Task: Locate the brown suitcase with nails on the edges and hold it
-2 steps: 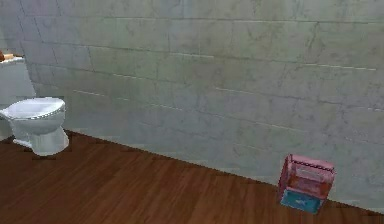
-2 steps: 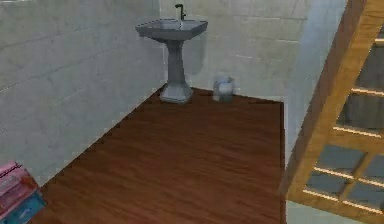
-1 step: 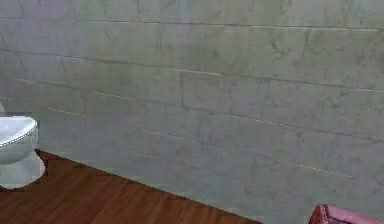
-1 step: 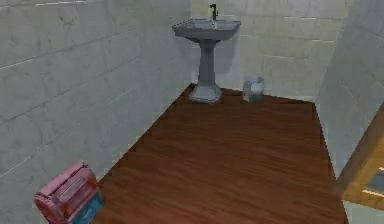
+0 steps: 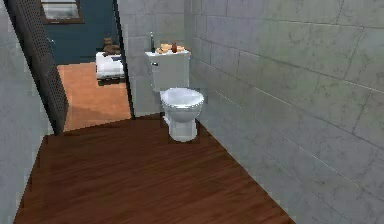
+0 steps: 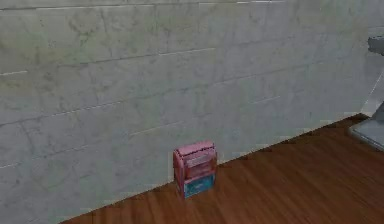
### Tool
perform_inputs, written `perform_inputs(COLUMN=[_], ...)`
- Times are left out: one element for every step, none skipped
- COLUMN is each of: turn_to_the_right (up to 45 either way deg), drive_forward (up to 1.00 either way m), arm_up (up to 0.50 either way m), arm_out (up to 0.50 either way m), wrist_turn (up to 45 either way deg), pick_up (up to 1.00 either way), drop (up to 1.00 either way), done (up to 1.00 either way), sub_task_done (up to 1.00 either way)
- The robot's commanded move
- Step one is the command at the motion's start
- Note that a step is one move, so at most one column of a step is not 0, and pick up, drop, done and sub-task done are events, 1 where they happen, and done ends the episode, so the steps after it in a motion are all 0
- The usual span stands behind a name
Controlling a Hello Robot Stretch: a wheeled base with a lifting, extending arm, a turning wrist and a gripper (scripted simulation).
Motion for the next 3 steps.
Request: perform_inputs(turn_to_the_right=[-18.0, 0.0, -6.0], drive_forward=[0.0, 0.25, 0.0], arm_up=[0.0, 0.0, 0.0], arm_out=[0.0, 0.0, 0.0], wrist_turn=[0.0, 0.0, 0.0], pick_up=[0.0, 0.0, 0.0], drop=[0.0, 0.0, 0.0], done=[0.0, 0.0, 0.0], sub_task_done=[0.0, 0.0, 0.0])
